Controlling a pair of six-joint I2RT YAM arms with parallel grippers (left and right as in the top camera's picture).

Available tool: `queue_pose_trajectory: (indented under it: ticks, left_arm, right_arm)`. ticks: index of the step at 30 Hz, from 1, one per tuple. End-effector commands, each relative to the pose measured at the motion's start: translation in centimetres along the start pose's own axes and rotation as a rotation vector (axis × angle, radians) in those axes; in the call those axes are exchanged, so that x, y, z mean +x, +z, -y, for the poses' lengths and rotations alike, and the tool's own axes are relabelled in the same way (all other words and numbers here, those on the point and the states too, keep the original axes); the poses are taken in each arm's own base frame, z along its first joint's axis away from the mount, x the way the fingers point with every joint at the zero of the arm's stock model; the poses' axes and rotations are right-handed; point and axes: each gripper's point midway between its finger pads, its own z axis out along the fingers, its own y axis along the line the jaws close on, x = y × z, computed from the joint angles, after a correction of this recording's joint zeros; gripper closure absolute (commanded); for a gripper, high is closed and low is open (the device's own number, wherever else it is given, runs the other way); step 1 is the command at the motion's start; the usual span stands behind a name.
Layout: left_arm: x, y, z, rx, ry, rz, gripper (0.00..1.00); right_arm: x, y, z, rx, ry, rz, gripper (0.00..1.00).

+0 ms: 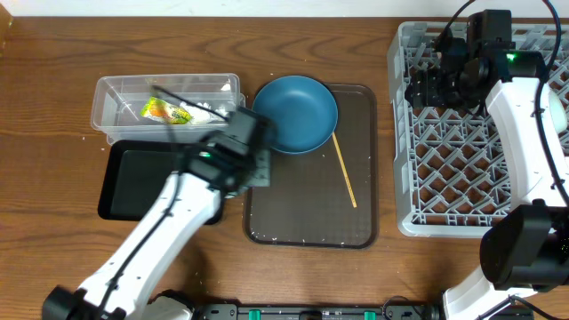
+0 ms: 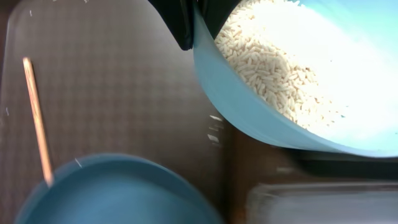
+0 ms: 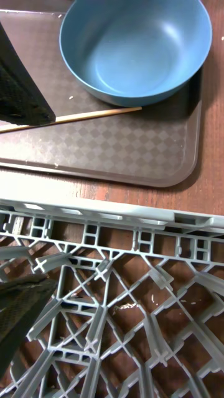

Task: Sort waste into correct bins and load items into the dishwasher rack
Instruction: 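Hold the white bowl tipped over the black tray to pour out rice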

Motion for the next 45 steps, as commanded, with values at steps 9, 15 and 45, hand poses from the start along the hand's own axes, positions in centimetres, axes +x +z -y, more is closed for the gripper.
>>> queue_pose_trajectory:
  ticks: [9,15,45]
  left_arm:
    - [-2.4,-1.7,-4.6,0.377,-0.171,-0.027,0.94]
    - [-2.9,-2.1,-7.3,0.579,-0.284,-0.002,0.94]
    - [-5.4,-2.2,-11.7,1.25,-0.805,-0.036,0.94]
  right_arm:
    - [0.5,0.4,-0.2,-0.002,-0.014,-0.021,0.24]
    - [0.5,0.4,-0.2,-0.002,-0.014,-0.021,0.24]
    - [0.7,0.4,0.2,0.021,-0.012,-0.032,0.24]
